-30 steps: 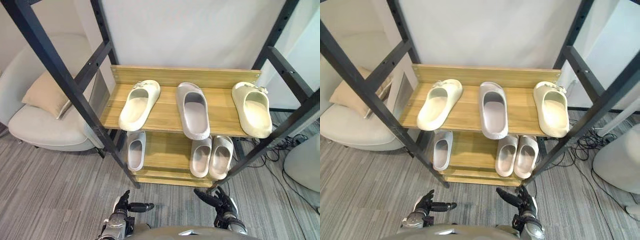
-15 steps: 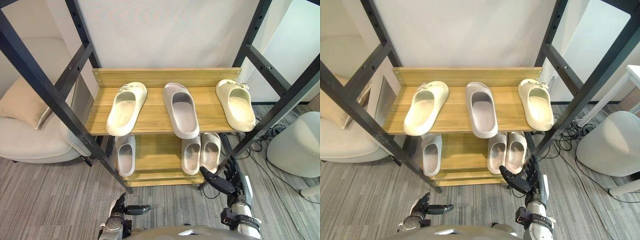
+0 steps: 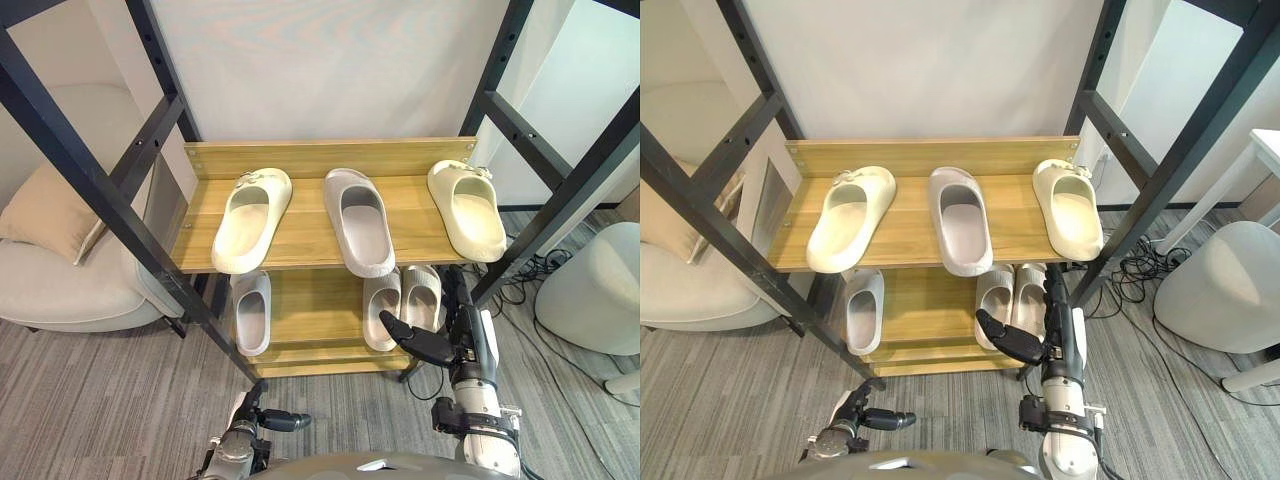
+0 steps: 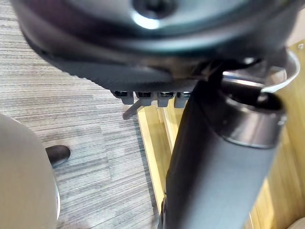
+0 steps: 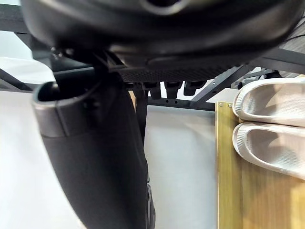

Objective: Organize the slippers on the shoe rack

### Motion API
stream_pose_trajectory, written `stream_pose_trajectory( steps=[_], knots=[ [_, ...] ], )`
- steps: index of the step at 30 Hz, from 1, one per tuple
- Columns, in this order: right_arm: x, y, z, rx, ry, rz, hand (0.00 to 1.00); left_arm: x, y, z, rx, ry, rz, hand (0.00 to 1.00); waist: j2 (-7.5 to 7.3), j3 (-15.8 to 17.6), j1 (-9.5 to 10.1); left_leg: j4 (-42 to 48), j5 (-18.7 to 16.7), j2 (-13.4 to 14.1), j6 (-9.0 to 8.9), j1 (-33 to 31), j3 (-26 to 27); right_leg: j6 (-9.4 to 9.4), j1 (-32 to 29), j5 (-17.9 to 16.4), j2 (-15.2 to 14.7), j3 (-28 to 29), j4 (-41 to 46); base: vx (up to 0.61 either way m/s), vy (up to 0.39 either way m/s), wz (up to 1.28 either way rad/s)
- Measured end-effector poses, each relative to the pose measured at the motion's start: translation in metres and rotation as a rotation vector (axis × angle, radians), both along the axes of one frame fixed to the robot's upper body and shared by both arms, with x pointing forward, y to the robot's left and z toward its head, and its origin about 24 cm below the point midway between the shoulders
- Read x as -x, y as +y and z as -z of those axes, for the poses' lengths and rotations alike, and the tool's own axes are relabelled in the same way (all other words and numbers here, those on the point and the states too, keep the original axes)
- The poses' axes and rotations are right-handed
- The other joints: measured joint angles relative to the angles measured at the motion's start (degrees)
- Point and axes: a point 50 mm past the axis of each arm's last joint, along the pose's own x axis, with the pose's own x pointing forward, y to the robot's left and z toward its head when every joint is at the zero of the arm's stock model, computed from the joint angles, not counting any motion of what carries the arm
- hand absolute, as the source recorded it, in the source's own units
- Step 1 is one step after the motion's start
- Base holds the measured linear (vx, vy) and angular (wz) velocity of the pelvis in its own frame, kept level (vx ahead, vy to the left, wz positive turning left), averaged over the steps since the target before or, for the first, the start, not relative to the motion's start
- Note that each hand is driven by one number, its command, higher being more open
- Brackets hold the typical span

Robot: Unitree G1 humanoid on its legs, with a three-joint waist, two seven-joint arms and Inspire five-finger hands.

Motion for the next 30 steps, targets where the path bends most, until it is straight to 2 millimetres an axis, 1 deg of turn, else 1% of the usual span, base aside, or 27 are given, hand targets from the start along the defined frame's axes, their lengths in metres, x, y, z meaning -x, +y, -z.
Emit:
stream_pose_trajectory(
  steps=[3, 10, 11, 12, 15, 18, 19, 21, 23, 25, 26, 30],
  knots=[
    [0.001, 0.001, -0.002, 0.003, -0.006, -0.004, 1.00, 0.001, -0.001, 0.001, -0.005, 0.009, 0.016, 1.00, 0.21, 0.1, -0.96, 0.0, 0.0, 0.0, 0.01, -0.2, -0.5, 0.00, 0.1, 0.0, 0.0, -0.5, -0.1, 0.01, -0.020, 0.06],
    [0.004, 0.005, -0.006, -0.005, -0.016, -0.005, 1.00, -0.002, -0.006, 0.001, -0.012, 0.011, 0.051, 1.00, 0.59, 0.5, -1.30, 0.1, 0.0, 0.0, 0.01, -0.1, -0.6, -0.05, 0.1, -0.1, 0.0, -0.5, 0.0, 0.00, -0.003, 0.01],
    [0.004, 0.006, -0.008, -0.004, -0.026, -0.006, 1.00, -0.002, -0.006, 0.001, -0.014, 0.010, 0.053, 1.00, 0.62, 0.5, -1.35, 0.1, 0.0, 0.0, 0.01, -0.1, -0.6, -0.08, 0.1, -0.1, 0.0, -0.5, 0.1, 0.00, 0.000, 0.00],
    [0.003, 0.008, -0.020, 0.009, -0.074, -0.013, 1.00, -0.002, -0.006, 0.001, -0.015, 0.010, 0.057, 1.00, 0.61, 0.6, -1.68, 0.1, 0.0, 0.0, 0.01, 0.1, -0.6, -0.10, 0.1, -0.3, -0.1, -0.4, 0.6, 0.00, 0.000, 0.00],
    [0.004, 0.009, -0.033, -0.003, -0.142, -0.010, 1.00, -0.004, -0.010, 0.000, -0.025, 0.001, 0.090, 1.00, 0.55, 0.7, -1.83, 0.1, 0.0, 0.0, -0.06, 0.6, -0.1, -0.05, 0.0, -0.6, -0.1, 0.2, 1.3, -0.02, -0.001, -0.07],
    [0.005, 0.009, -0.035, -0.020, -0.161, -0.008, 1.00, -0.003, -0.010, 0.001, -0.027, 0.005, 0.099, 1.00, 0.42, 0.7, -2.42, 0.0, -0.1, 0.0, -0.12, 1.2, 0.4, -0.03, 0.1, -0.6, 0.0, 0.8, 1.5, -0.02, 0.000, -0.14],
    [0.008, 0.008, -0.033, -0.053, -0.148, 0.009, 1.00, -0.003, -0.011, 0.001, -0.027, 0.002, 0.103, 1.00, 0.41, 0.8, -2.64, 0.0, -0.1, 0.1, -0.19, 1.3, 1.0, -0.02, -0.3, -0.6, -0.1, 1.3, 2.0, -0.02, -0.002, -0.13],
    [0.010, 0.006, -0.032, -0.066, -0.138, 0.020, 1.00, -0.004, -0.012, 0.000, -0.028, 0.000, 0.104, 1.00, 0.52, 0.9, -2.65, -0.2, -0.2, 0.1, -0.25, 1.4, 1.6, 0.06, -0.7, -0.7, 0.0, 2.0, 2.5, -0.01, 0.003, -0.20],
    [0.017, 0.000, -0.028, -0.086, -0.108, 0.059, 1.00, -0.003, -0.012, 0.001, -0.031, 0.001, 0.105, 1.00, 0.72, 1.0, -2.99, -0.5, -0.2, 0.0, -0.27, 1.7, 2.9, 0.22, -1.8, -0.9, 0.0, 3.3, 3.5, 0.00, 0.008, -0.30],
    [0.019, -0.002, -0.027, -0.081, -0.100, 0.076, 1.00, -0.003, -0.014, 0.001, -0.033, 0.000, 0.114, 1.00, 0.77, 1.0, -3.12, -0.5, -0.2, 0.0, -0.28, 1.7, 3.6, 0.25, -2.3, -0.9, 0.0, 4.0, 3.9, 0.00, 0.007, -0.22],
    [0.021, -0.006, -0.027, -0.078, -0.097, 0.094, 1.00, -0.003, -0.015, 0.001, -0.032, 0.001, 0.121, 1.00, 0.77, 1.0, -3.71, -0.6, -0.2, -0.1, -0.28, 1.8, 3.9, 0.37, -2.6, -1.0, 0.0, 4.5, 4.3, 0.00, 0.000, -0.17],
    [0.021, -0.011, -0.034, -0.084, -0.131, 0.123, 1.00, -0.001, -0.019, 0.001, -0.025, 0.004, 0.131, 1.00, 0.80, 1.1, -4.54, -0.6, -0.3, -0.1, -0.27, 2.5, 5.2, 0.43, -3.1, -1.1, 0.1, 5.9, 5.2, -0.01, -0.002, -0.20]
  ],
)
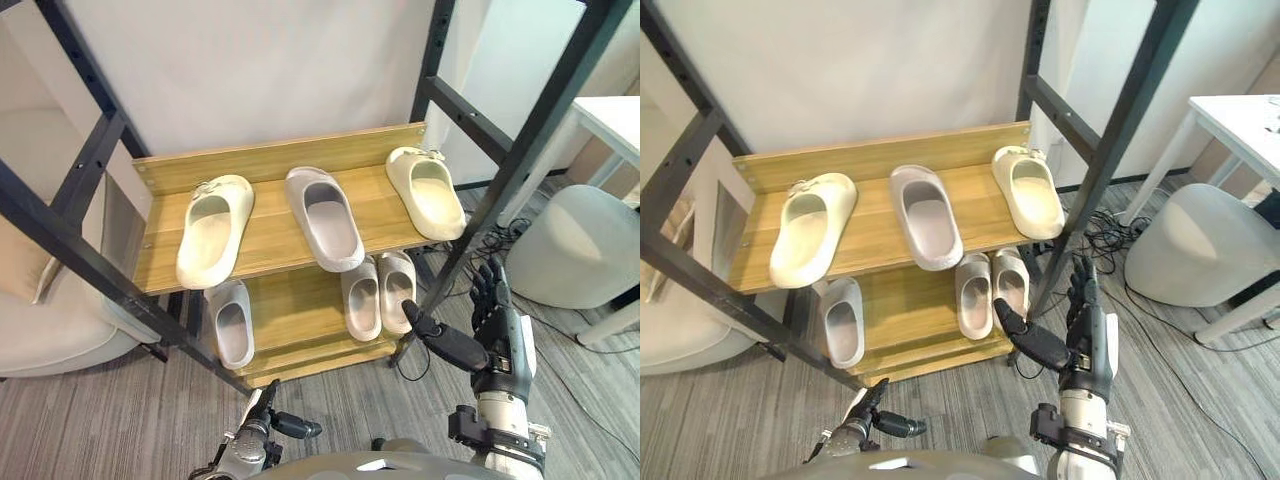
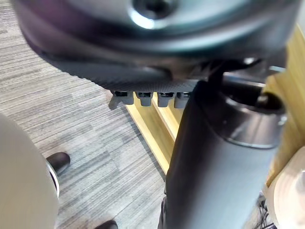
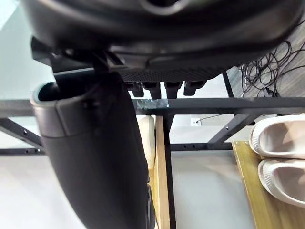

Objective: Organize the slippers on the shoe rack

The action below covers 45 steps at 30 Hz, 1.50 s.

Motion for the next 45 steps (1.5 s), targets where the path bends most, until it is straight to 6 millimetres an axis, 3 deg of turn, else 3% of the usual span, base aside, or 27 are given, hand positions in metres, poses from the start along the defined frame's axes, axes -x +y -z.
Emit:
stream_pose_trajectory(
  steps=[7, 12, 24, 36, 45],
  knots=[
    [-0.008, -0.005, -0.024, 0.042, -0.119, -0.003, 1.00, -0.001, -0.006, 0.000, 0.022, 0.002, 0.030, 1.00, 0.09, -0.1, 0.02, 0.1, -0.3, -0.2, -0.48, 0.5, 0.0, 0.14, -0.1, -0.1, -0.1, 0.5, 0.9, -0.04, -0.012, -0.03],
    [-0.016, -0.013, -0.037, 0.092, -0.191, -0.001, 1.00, 0.000, -0.009, 0.000, 0.037, 0.008, 0.053, 1.00, 0.54, -0.4, 0.15, 0.1, 0.0, -0.7, 0.20, 0.0, -0.8, 0.47, -0.1, -0.2, -0.7, -0.3, 0.7, -0.01, -0.010, 0.08],
    [-0.038, -0.008, -0.057, 0.139, -0.328, -0.125, 1.00, -0.002, -0.006, 0.000, 0.057, 0.010, 0.037, 1.00, -0.09, -0.6, 0.64, 0.3, 0.0, -0.8, 0.52, -1.5, -3.5, 0.51, 0.6, -0.2, -1.0, -3.0, -0.7, 0.02, -0.031, 0.12],
    [-0.074, -0.006, -0.093, 0.191, -0.528, -0.340, 1.00, -0.006, -0.004, -0.002, 0.080, 0.002, 0.041, 1.00, -1.82, -1.0, 2.26, 0.5, 0.1, -0.8, 0.66, -3.7, -6.5, 0.49, 0.8, -0.2, -1.1, -5.6, -2.4, 0.02, -0.036, 0.12],
    [-0.113, -0.014, -0.098, 0.318, -0.518, -0.390, 1.00, -0.010, -0.001, -0.004, 0.093, -0.013, 0.017, 1.00, -2.48, -0.9, 3.14, 0.6, 0.1, -0.9, 0.74, -5.6, -8.0, 0.43, -0.1, -0.1, -1.1, -6.5, -2.9, 0.03, -0.026, 0.09]
  ],
)
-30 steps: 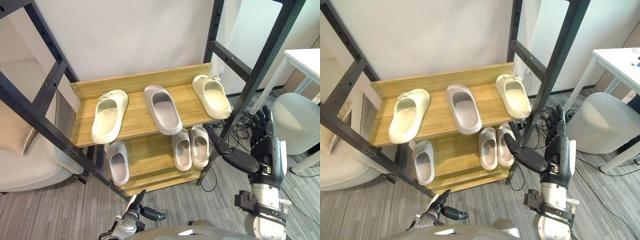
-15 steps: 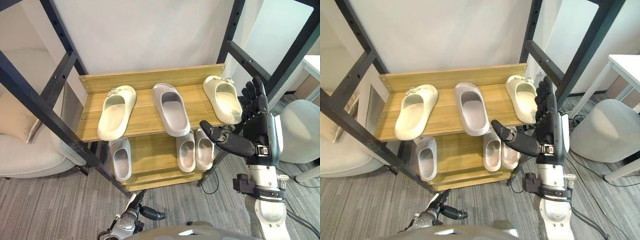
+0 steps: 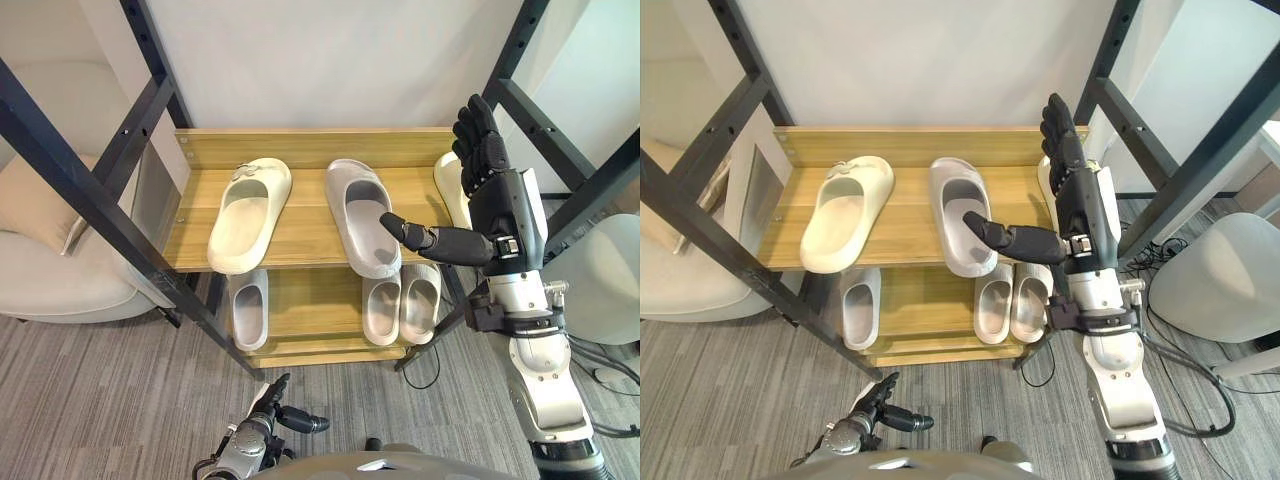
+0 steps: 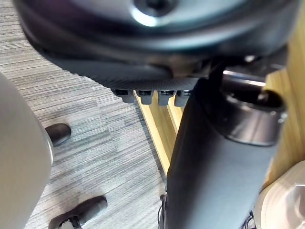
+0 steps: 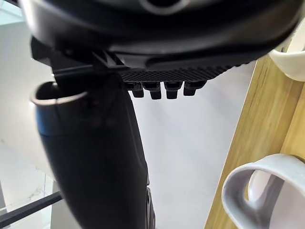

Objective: Organize the slippers on the shoe rack

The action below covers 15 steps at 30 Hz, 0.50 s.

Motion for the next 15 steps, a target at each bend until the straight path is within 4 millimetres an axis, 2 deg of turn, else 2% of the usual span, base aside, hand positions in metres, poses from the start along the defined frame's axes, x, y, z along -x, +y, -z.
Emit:
stream_pose_trajectory(
  steps=[6, 15],
  knots=[
    [-0.020, -0.015, -0.003, 0.138, 0.015, 0.062, 1.00, -0.002, 0.001, -0.001, 0.001, -0.004, 0.003, 1.00, -0.35, 0.0, 0.20, 0.0, 0.0, -0.1, 0.02, -1.3, -1.0, -0.14, 0.2, 0.9, 0.1, -0.9, -1.9, 0.02, -0.016, 0.09],
    [-0.029, -0.029, 0.006, 0.336, 0.073, 0.158, 1.00, -0.002, 0.000, -0.001, 0.008, -0.006, 0.006, 1.00, -0.33, 0.0, 0.15, 0.0, 0.2, -0.1, 0.24, -1.7, -1.9, 0.09, 0.3, 2.0, 0.1, -1.6, -2.3, 0.01, -0.005, 0.05]
  ],
)
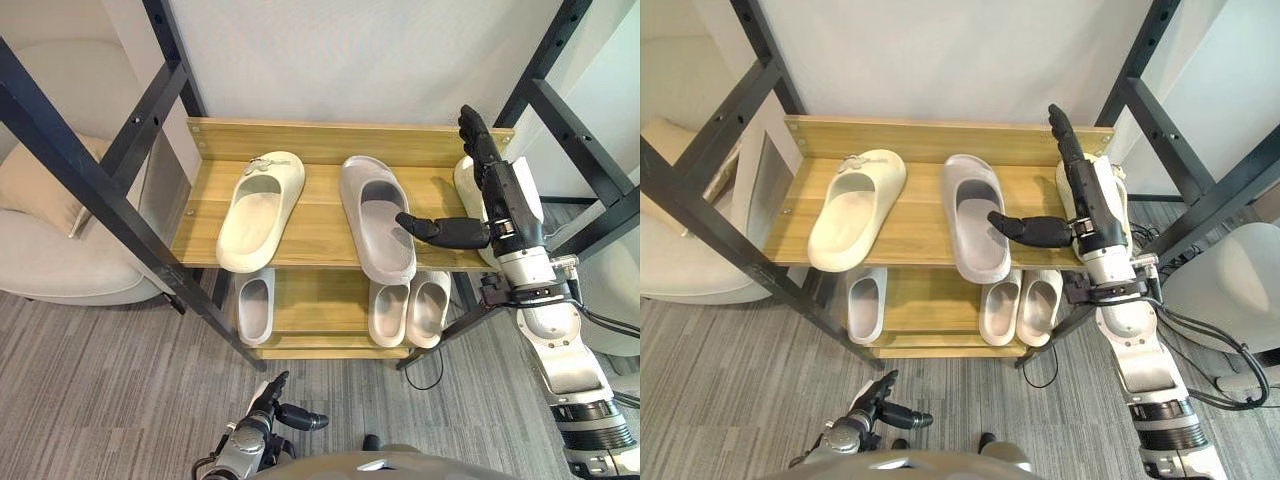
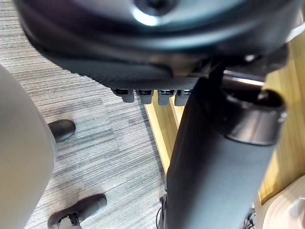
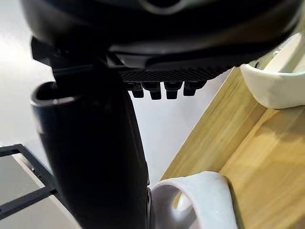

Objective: Organize the slippers on the shoe rack

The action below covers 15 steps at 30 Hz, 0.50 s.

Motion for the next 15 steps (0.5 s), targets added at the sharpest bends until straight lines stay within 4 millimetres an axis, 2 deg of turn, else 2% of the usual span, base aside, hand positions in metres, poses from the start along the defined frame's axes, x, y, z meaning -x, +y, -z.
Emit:
stream_pose_trajectory(
  steps=[6, 10, 15],
  knots=[
    [-0.006, 0.000, -0.002, 0.106, -0.006, 0.034, 1.00, -0.001, -0.002, 0.000, 0.016, 0.001, 0.010, 1.00, 0.01, 0.0, 0.00, 0.1, 0.6, -0.6, 0.68, -0.8, -0.3, 0.06, 0.1, 1.2, -0.5, -0.2, -1.5, -0.03, 0.004, 0.03],
    [-0.008, -0.001, 0.001, 0.144, 0.007, 0.043, 1.00, -0.001, -0.002, 0.000, 0.017, 0.001, 0.011, 1.00, -0.02, 0.0, 0.03, 0.1, 1.2, -1.1, 0.75, -1.2, -1.3, 0.06, 0.0, 1.2, -0.8, -0.8, -1.5, -0.05, -0.004, 0.11],
    [-0.016, 0.001, -0.007, 0.146, -0.016, 0.037, 1.00, -0.001, -0.002, -0.001, 0.021, -0.002, 0.014, 1.00, -0.12, 0.1, 0.24, -0.7, 2.3, -1.3, 0.61, -1.5, -1.8, 0.07, -0.3, 1.2, -0.9, -1.0, -1.8, -0.06, -0.011, 0.05]
  ],
)
